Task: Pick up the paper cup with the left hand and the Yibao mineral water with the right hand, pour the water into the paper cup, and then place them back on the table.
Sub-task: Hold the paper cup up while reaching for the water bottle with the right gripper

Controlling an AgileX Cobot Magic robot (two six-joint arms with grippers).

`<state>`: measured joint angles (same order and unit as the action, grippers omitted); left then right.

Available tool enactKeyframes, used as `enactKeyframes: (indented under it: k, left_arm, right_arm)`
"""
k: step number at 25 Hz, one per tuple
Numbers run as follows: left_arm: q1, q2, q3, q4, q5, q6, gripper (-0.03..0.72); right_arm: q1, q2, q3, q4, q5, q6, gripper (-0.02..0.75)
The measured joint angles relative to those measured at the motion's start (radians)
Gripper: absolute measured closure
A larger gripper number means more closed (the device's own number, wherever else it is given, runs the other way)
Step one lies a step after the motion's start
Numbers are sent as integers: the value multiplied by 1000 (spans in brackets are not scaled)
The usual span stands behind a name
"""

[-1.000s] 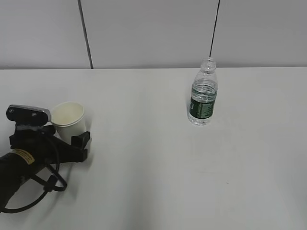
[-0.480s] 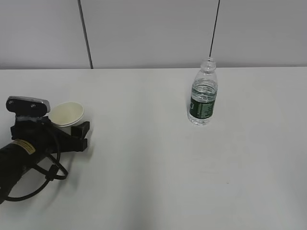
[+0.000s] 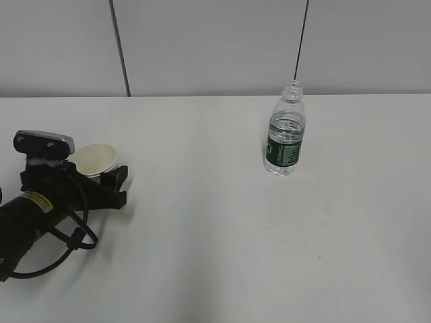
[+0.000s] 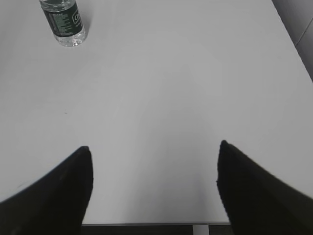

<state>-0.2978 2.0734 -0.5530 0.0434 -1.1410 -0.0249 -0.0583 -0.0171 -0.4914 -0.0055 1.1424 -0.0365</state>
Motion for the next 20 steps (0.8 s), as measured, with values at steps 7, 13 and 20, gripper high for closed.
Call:
enactKeyframes:
  k: [7, 13, 20]
  left_arm:
    - [0, 0, 0, 0, 0, 0, 171]
    - [0, 0, 0, 2, 0, -15, 238]
    - [0, 0, 0, 23, -1, -16, 284]
  right_arm:
    - [0, 0, 0, 6, 0, 0, 153]
    - [0, 0, 0, 6, 0, 0, 153]
    - [0, 0, 0, 0, 0, 0, 153]
